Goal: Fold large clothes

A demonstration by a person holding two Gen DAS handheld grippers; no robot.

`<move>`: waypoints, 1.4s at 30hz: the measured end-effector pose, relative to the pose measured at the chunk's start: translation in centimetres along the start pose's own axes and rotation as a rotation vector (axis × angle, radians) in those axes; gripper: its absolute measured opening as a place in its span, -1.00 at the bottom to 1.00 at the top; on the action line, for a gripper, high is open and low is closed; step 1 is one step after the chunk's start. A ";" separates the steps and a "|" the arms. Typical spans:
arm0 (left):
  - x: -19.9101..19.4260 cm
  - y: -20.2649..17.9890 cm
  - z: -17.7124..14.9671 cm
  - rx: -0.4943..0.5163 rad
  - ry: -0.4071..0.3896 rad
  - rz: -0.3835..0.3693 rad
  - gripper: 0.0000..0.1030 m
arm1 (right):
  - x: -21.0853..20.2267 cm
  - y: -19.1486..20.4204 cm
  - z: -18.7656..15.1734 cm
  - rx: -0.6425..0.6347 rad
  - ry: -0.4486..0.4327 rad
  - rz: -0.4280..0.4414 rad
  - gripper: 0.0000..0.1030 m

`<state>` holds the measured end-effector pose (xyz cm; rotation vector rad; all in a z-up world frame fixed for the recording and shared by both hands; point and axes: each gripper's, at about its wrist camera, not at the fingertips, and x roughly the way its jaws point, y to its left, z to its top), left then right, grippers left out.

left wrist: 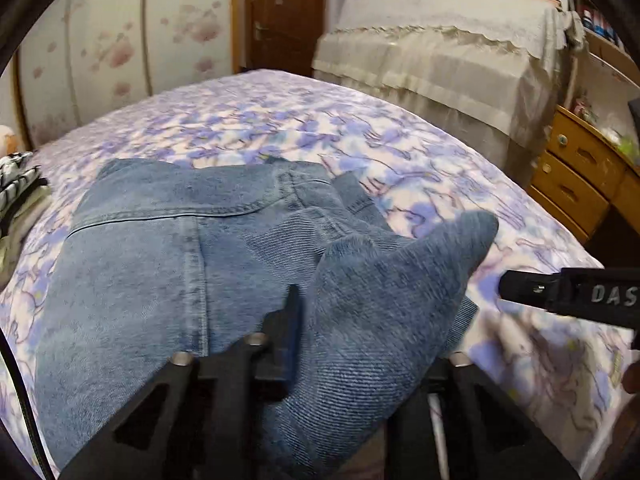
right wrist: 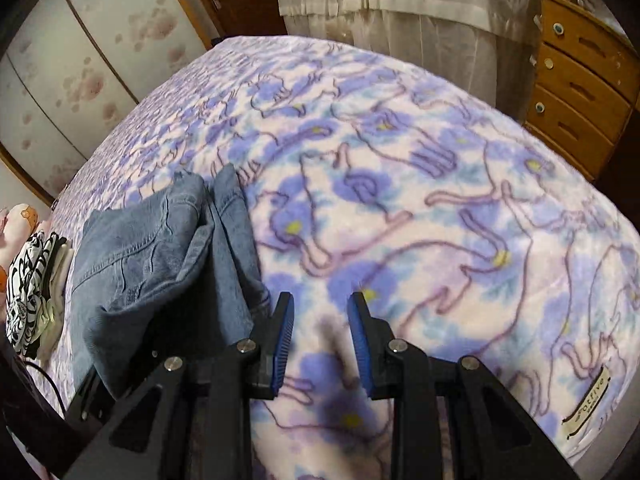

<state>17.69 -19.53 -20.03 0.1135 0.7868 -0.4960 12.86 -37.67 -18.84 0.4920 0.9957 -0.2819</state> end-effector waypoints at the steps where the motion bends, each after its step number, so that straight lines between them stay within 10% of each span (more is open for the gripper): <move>1: -0.2 0.1 0.2 0.004 0.028 -0.026 0.08 | 0.0 0.0 0.0 -0.002 0.000 0.005 -0.45; 4: -1.8 1.1 0.6 -0.005 0.047 -0.049 0.55 | -0.8 0.6 0.0 -0.026 0.000 0.036 -0.45; 9: -6.8 2.7 0.6 -0.074 0.053 -0.120 0.60 | -3.1 2.0 0.3 -0.077 -0.016 0.092 -0.43; 14: -10.4 8.4 -0.4 -0.204 0.018 -0.025 0.69 | -4.6 4.2 1.4 -0.122 -0.003 0.225 -0.32; 20: -9.1 15.3 -2.7 -0.349 0.104 0.076 0.69 | 0.1 7.5 2.0 -0.196 0.206 0.310 0.01; 27: -5.7 19.0 -4.7 -0.476 0.178 -0.042 0.69 | 6.2 8.9 1.8 -0.244 0.330 0.328 0.01; 31: -4.3 19.5 -4.9 -0.523 0.191 -0.090 0.69 | 7.4 9.9 1.8 -0.293 0.333 0.343 -0.83; 36: -5.3 17.7 -3.8 -0.447 0.127 -0.088 0.67 | 1.2 9.5 2.7 -0.344 0.067 0.366 -0.87; 42: -3.4 15.4 -5.0 -0.415 0.193 -0.105 0.64 | 6.2 6.9 0.6 -0.292 0.123 0.242 -0.87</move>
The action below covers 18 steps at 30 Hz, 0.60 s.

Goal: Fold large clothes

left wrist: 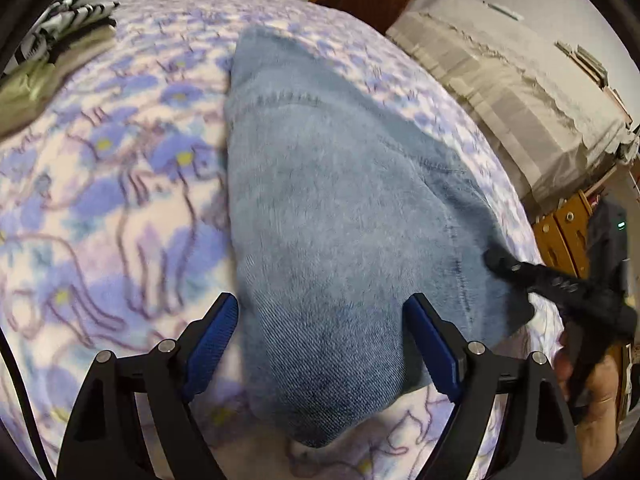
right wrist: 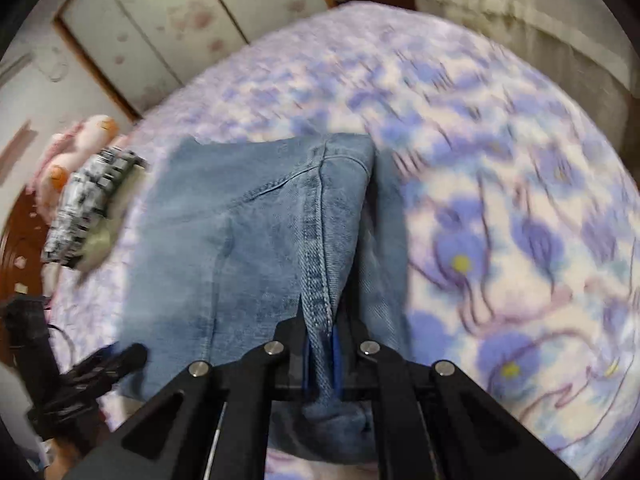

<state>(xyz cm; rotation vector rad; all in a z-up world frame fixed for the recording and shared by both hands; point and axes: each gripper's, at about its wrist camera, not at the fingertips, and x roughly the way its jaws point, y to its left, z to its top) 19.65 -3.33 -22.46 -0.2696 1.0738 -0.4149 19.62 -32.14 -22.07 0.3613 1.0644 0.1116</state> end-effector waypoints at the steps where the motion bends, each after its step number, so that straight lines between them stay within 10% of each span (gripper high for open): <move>1: 0.4 -0.1 -0.4 0.010 -0.001 0.008 0.65 | 0.6 -0.3 -0.4 0.003 -0.002 -0.007 -0.87; 13: -1.1 -0.9 1.4 0.071 0.030 0.044 0.65 | -1.6 1.1 1.4 -0.035 0.025 -0.031 -0.64; 18: -1.3 0.7 5.3 0.007 0.004 0.008 0.65 | -2.9 1.4 5.3 -0.022 -0.065 0.009 0.12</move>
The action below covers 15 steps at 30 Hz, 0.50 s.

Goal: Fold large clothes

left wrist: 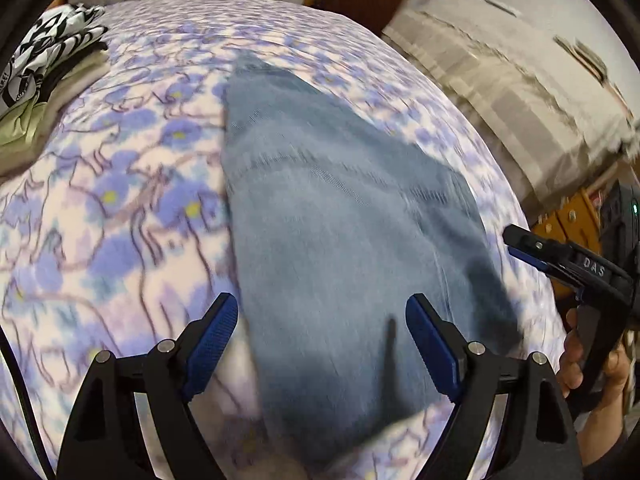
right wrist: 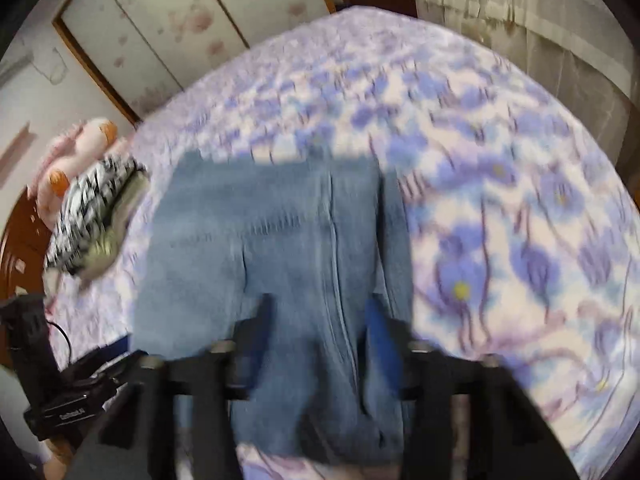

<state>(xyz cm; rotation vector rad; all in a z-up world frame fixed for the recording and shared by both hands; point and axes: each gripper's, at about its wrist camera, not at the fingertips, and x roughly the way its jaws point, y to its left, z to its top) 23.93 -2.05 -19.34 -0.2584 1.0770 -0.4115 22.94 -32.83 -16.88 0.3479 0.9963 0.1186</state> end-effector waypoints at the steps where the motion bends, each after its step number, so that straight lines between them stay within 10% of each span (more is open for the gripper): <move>1: 0.3 0.6 1.1 -0.026 0.001 -0.016 0.65 | 0.7 0.2 1.1 -0.003 0.001 -0.013 0.12; 9: 3.9 4.8 5.8 -0.161 0.011 -0.053 0.51 | 8.1 -3.0 6.1 0.114 0.095 -0.031 0.11; 13: 5.1 4.8 6.3 -0.157 0.038 -0.113 0.32 | 8.4 -2.5 6.2 0.042 0.095 -0.037 -0.71; 15: 5.2 3.9 6.2 -0.113 0.020 -0.088 0.34 | 7.3 -2.1 5.8 0.016 0.045 -0.073 -0.75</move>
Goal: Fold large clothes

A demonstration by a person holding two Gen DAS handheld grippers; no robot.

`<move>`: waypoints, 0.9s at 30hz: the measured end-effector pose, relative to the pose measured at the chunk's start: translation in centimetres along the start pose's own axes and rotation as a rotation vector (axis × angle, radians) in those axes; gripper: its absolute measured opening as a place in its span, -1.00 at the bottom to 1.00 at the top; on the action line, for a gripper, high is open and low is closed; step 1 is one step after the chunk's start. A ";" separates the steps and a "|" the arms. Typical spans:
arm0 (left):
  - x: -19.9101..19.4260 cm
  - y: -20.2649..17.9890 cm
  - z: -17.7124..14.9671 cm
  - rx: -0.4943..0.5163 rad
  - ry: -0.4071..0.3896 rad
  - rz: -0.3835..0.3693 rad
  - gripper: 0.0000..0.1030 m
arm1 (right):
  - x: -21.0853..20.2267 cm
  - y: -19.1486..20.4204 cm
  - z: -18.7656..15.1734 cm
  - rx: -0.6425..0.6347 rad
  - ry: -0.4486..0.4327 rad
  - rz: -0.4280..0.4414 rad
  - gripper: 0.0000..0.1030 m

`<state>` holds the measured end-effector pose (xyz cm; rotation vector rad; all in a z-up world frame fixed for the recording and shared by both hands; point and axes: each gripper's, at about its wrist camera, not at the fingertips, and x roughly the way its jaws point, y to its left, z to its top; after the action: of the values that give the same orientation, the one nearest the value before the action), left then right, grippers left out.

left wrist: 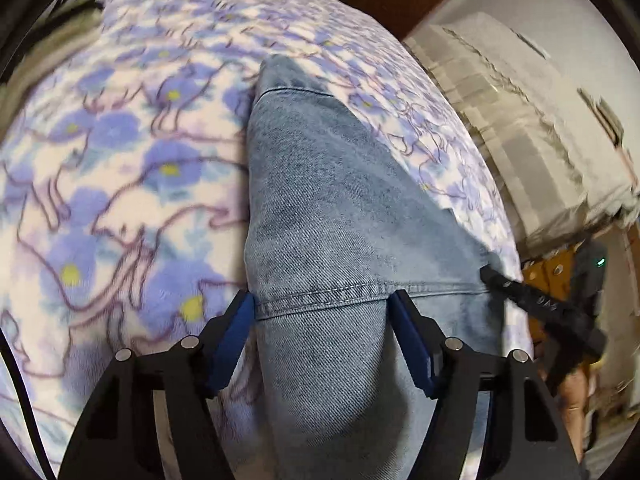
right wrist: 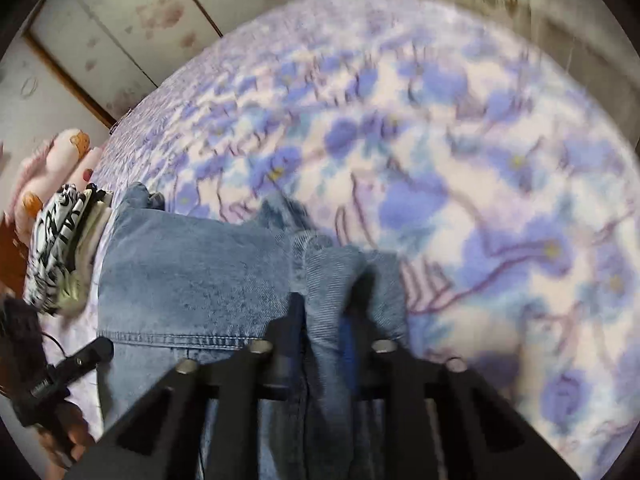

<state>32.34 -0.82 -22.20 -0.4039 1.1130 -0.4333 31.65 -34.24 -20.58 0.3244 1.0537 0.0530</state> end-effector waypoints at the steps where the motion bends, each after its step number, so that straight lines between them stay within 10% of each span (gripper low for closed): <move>1: 0.3 -0.3 -0.2 0.019 -0.010 0.009 0.39 | 0.4 -0.2 -0.4 0.009 0.006 -0.006 -0.75; 7: 1.5 -1.3 -0.3 0.036 0.020 0.070 0.54 | 1.5 -1.2 -0.5 0.056 0.040 -0.001 -0.59; 14: -4.0 -4.3 -3.3 0.143 -0.090 0.130 0.53 | -4.9 3.2 -3.6 -0.168 -0.085 -0.066 -0.47; 21: -7.0 -6.1 -8.3 0.195 -0.108 0.096 -0.50 | -4.6 7.4 -9.6 -0.320 -0.002 0.078 -0.57; 27: -6.6 -6.5 -10.5 0.294 -0.113 0.153 -0.54 | -3.7 2.7 -10.8 -0.271 0.014 -0.060 -1.00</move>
<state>19.40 -3.89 -17.88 -0.0829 0.9458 -0.4257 20.83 -29.88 -21.57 0.0475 1.0546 0.1430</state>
